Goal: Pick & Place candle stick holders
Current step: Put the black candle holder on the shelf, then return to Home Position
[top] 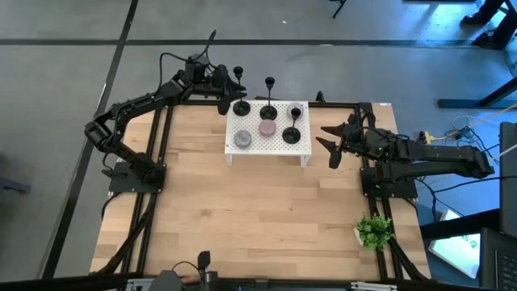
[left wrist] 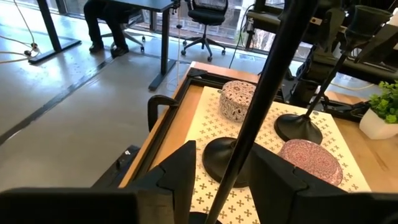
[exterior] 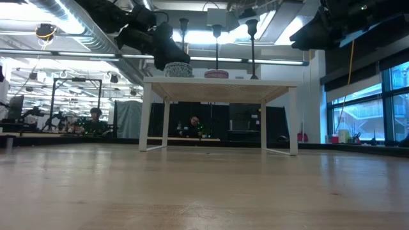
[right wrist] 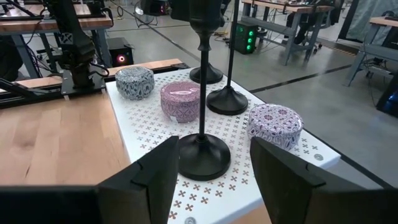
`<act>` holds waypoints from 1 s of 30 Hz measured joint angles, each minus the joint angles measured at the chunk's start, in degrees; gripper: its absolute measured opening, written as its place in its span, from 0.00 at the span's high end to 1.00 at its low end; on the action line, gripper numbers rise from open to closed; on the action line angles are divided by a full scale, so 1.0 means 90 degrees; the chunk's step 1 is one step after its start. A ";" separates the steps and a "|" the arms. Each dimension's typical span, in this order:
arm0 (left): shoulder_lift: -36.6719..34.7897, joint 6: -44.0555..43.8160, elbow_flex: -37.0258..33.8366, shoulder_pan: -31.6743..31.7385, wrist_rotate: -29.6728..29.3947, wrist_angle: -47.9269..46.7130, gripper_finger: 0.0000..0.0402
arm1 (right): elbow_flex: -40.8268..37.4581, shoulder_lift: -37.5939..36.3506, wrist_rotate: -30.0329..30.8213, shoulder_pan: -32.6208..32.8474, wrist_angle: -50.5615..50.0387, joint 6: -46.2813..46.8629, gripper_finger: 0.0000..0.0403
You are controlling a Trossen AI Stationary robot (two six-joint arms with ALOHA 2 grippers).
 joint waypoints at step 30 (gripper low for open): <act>-0.0201 -0.0145 0.0005 -0.0214 -0.0200 -0.0115 0.44 | 0.0000 0.0000 -0.0008 -0.0002 -0.0044 0.0078 0.50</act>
